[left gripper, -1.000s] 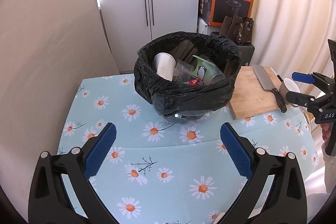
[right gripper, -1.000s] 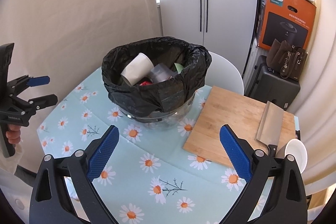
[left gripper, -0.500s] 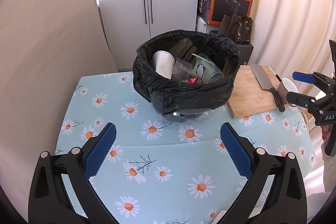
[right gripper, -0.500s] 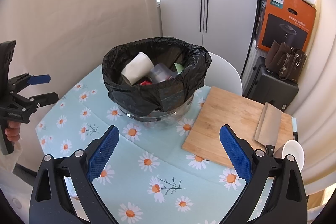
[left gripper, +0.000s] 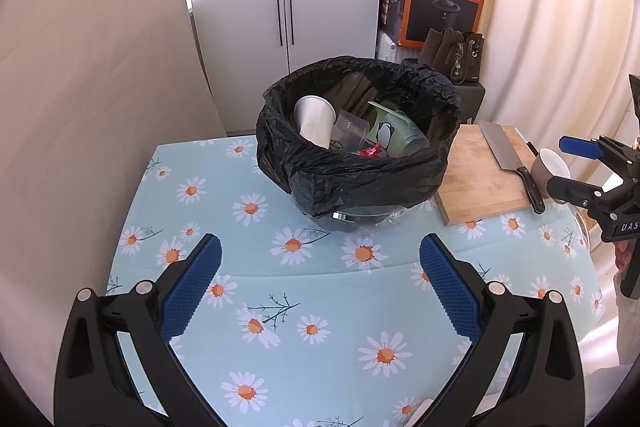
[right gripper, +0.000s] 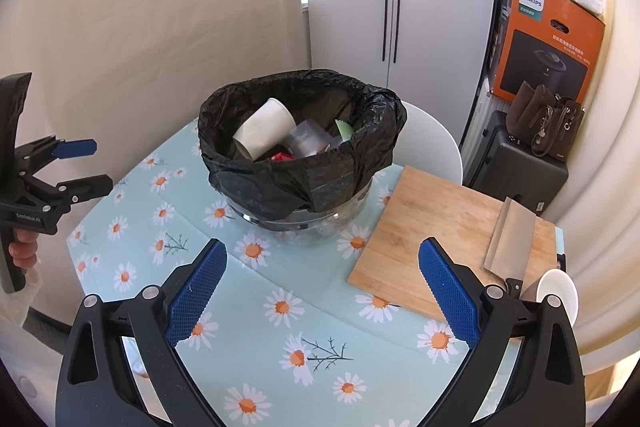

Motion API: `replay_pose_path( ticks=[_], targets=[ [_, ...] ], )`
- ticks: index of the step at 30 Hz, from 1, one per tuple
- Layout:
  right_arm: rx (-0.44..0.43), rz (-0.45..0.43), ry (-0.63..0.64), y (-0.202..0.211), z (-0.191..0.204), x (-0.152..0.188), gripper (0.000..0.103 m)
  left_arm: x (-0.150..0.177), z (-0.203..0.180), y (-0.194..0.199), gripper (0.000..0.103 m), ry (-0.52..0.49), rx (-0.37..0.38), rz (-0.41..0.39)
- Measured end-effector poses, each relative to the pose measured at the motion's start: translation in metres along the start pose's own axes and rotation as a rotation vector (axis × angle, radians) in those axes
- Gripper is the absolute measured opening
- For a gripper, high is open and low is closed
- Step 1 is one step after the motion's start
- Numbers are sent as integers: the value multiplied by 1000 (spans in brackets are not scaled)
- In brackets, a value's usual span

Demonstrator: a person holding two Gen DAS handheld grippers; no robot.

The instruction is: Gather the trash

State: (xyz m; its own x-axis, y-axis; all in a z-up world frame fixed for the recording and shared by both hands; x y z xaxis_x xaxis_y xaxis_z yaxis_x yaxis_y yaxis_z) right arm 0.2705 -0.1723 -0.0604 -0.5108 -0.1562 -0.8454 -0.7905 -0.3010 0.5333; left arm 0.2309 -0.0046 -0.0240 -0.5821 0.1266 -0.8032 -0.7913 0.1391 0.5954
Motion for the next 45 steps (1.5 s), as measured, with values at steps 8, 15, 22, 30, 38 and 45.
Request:
replay_pose_path(
  ticks=[8, 15, 22, 30, 38, 45],
  targets=[
    [-1, 1, -7, -2, 0, 1, 93, 1, 1, -2, 97, -6, -3, 7],
    [0, 2, -10, -2, 0, 1, 93, 5, 1, -5, 97, 5, 16, 14],
    [3, 11, -12, -7, 2, 4, 93, 11, 9, -10, 97, 25, 13, 28],
    [12, 19, -26, -11, -1, 8, 93, 11, 22, -14, 97, 62, 20, 30],
    [60, 35, -54, -25, -10, 20, 94, 18, 33, -33, 97, 51, 12, 41],
    [221, 68, -198, -60, -53, 71, 95, 65, 72, -95, 97, 87, -23, 135]
  ],
)
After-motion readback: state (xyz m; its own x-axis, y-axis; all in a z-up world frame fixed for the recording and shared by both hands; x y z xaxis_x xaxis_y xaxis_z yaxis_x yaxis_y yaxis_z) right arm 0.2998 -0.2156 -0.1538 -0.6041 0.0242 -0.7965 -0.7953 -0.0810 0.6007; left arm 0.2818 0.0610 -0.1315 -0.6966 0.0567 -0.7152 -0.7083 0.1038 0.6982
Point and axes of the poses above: each gripper's, at about its wrist camera, not at the fingertips, and y roughly against the way its jaws point, z to its left, x to its underside, the point moved 9 cm from there along -y, roughly the way its jaws point, and after that the axes turned 10 degrees about -z, right-handed, at the moved point
